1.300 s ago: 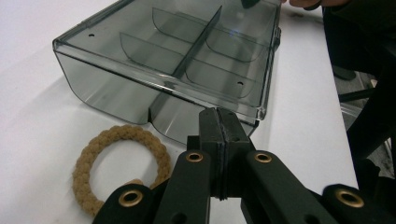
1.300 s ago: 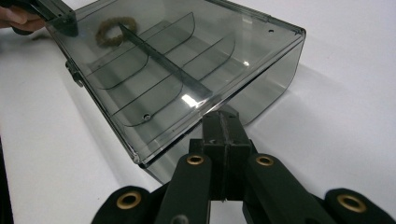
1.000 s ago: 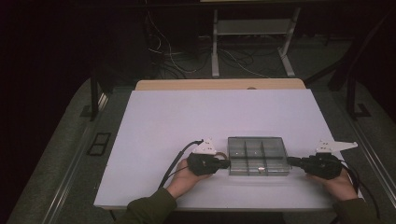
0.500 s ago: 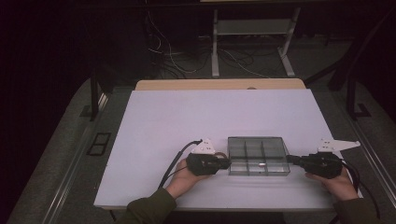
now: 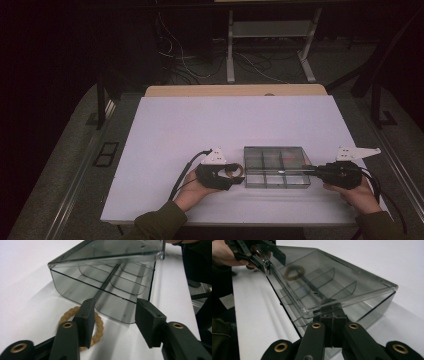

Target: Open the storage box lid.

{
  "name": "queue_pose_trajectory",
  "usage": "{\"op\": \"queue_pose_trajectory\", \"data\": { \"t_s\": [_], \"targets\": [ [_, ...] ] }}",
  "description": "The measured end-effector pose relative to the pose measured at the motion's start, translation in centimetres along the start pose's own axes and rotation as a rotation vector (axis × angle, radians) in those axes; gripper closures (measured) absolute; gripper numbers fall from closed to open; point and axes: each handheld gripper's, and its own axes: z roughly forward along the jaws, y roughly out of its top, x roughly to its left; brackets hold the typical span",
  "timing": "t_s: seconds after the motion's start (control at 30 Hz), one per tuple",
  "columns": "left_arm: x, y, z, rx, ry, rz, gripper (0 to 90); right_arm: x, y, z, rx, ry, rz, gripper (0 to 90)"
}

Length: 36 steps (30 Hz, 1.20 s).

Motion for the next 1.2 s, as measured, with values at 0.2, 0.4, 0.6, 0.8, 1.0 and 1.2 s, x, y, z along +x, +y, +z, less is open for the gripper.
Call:
{"op": "queue_pose_trajectory", "data": {
  "t_s": [0.2,0.4,0.6,0.8,1.0,1.2],
  "targets": [
    [0.2,-0.1,-0.3,-0.006,0.013,-0.004,42.4,0.2,0.5,0.3,-0.005,0.016,-0.012,89.2],
    [0.3,-0.2,-0.5,-0.010,0.026,-0.006,38.5,0.3,1.2,0.5,-0.019,0.031,-0.028,89.2],
    [0.4,-0.1,-0.6,-0.022,0.031,-0.005,36.8,0.0,1.7,0.4,-0.038,0.041,-0.028,89.2],
    [0.6,0.4,-0.5,-0.041,0.039,-0.005,34.0,-0.4,2.4,0.2,-0.059,0.051,-0.029,89.1],
    [1.1,1.8,-0.6,-0.064,0.039,0.006,31.0,-0.6,3.0,0.1,-0.067,0.052,-0.033,89.1],
    [1.5,3.8,-0.5,-0.090,0.016,0.035,29.8,-0.8,3.4,0.1,-0.071,0.050,-0.038,89.1]
  ]
}}
